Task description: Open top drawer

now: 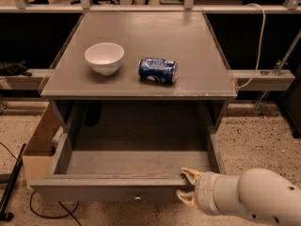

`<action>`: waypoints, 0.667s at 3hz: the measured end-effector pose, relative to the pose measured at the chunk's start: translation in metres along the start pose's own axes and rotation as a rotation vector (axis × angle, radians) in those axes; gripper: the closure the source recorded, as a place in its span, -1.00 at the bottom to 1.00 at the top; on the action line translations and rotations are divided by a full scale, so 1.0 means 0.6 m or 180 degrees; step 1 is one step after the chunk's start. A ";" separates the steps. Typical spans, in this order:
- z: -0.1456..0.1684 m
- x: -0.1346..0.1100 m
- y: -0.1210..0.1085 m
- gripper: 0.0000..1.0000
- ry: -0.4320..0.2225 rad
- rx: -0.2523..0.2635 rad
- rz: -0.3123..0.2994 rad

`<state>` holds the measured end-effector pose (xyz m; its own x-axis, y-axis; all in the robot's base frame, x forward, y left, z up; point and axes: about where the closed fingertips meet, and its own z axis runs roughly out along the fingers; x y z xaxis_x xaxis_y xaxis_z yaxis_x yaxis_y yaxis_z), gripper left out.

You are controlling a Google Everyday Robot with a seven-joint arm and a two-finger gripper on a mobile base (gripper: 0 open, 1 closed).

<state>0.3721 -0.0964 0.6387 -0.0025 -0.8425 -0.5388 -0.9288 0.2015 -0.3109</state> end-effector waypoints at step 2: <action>-0.001 -0.004 0.024 0.62 -0.0022 -0.0105 0.0005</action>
Offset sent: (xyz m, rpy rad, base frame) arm -0.0138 0.0047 -0.0035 0.0072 0.0271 0.0185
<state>0.3584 -0.0916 0.6358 -0.0013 -0.8386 -0.5447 -0.9406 0.1861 -0.2841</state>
